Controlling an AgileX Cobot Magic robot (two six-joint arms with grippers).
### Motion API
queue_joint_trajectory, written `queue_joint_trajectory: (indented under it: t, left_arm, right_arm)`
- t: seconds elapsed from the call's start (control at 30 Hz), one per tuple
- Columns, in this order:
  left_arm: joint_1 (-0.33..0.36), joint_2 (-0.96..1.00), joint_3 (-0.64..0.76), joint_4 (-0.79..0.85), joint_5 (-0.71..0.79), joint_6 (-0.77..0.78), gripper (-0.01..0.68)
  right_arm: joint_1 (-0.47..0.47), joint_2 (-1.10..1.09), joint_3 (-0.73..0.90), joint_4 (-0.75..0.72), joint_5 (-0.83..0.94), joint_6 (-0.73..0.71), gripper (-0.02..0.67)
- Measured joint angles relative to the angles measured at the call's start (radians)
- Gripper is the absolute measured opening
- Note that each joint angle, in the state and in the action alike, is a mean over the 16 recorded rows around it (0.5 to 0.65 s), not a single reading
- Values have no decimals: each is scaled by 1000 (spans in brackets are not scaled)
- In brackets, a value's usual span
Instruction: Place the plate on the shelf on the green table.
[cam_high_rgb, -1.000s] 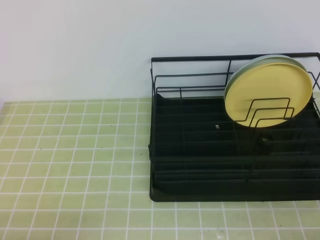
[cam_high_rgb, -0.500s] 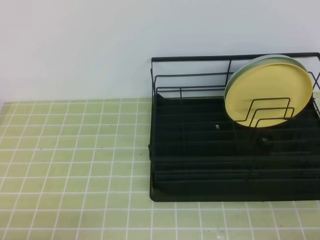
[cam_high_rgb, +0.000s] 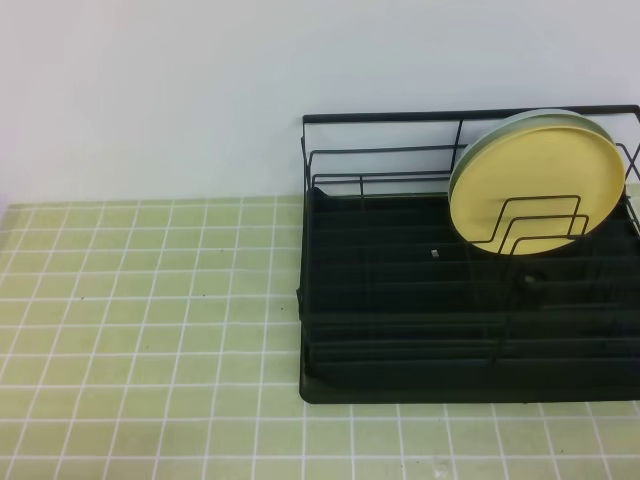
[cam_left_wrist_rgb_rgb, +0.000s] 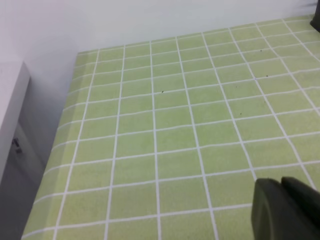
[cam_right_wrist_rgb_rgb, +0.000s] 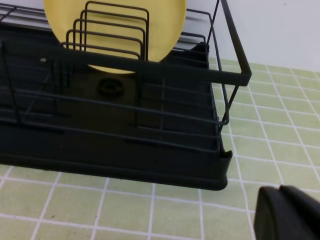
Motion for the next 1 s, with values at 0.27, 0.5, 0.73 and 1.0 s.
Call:
queue_joint_trajectory:
  t: [0.27,0.5,0.73,1.0]
  left_arm:
    - [-14,0,0,0,0,0,-2]
    - [-18,0,0,0,0,0,-2]
    - [-5,1,0,0,0,0,-2]
    - [11,1,0,0,0,0,-2]
  right_arm:
    - [0,0,0,0,0,1,-4]
    - [0,0,0,0,1,1,-3]
    - [0,0,0,0,2,1,-3]
    - [0,0,0,0,2,1,-4]
